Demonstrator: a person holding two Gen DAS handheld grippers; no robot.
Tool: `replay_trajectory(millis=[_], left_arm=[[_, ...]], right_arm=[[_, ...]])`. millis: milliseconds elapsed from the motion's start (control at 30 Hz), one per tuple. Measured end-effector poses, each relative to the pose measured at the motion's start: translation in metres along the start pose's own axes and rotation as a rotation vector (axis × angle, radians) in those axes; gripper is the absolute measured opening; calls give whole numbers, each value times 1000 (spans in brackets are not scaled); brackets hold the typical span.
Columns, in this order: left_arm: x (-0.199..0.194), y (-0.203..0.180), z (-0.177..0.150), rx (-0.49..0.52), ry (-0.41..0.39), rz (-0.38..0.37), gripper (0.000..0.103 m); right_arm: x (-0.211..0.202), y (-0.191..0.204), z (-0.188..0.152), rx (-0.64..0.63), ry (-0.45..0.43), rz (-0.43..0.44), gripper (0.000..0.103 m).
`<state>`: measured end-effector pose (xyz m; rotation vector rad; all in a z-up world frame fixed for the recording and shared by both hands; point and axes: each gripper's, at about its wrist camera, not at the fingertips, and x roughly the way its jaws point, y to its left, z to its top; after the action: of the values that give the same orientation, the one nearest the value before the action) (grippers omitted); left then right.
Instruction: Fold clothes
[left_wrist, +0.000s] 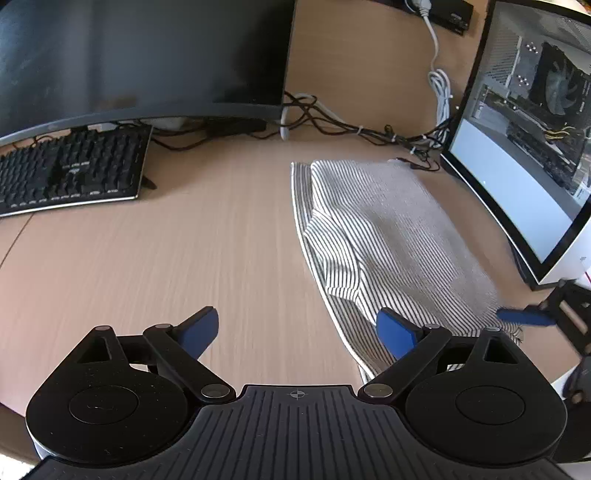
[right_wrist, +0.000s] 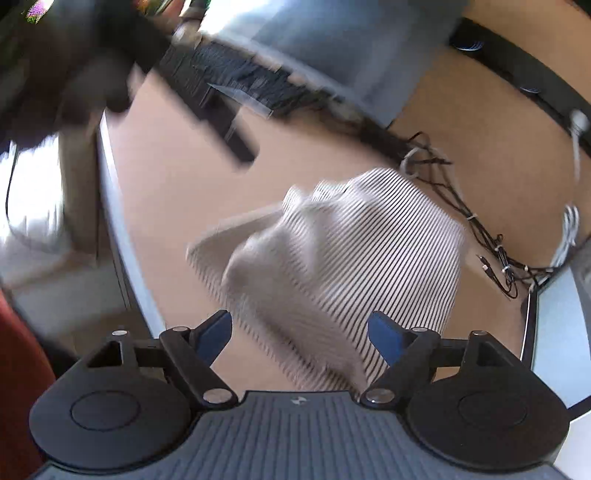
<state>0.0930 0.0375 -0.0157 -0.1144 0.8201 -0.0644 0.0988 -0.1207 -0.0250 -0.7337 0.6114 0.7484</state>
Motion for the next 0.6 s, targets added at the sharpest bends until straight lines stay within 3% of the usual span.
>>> replay_trajectory(millis=[200, 267, 433, 600], left_arm=[[-4, 0, -1, 22, -5, -24, 98], [-6, -2, -4, 62, -6, -50, 98], [-7, -22, -22, 211, 17, -133, 100], [12, -47, -35, 315, 62, -160, 100]], right_arm=[[16, 0, -1, -36, 23, -69, 78], [24, -16, 1, 65, 49, -48, 73], [34, -71, -4, 497, 109, 100, 70], [40, -88, -14, 640, 123, 170, 70]])
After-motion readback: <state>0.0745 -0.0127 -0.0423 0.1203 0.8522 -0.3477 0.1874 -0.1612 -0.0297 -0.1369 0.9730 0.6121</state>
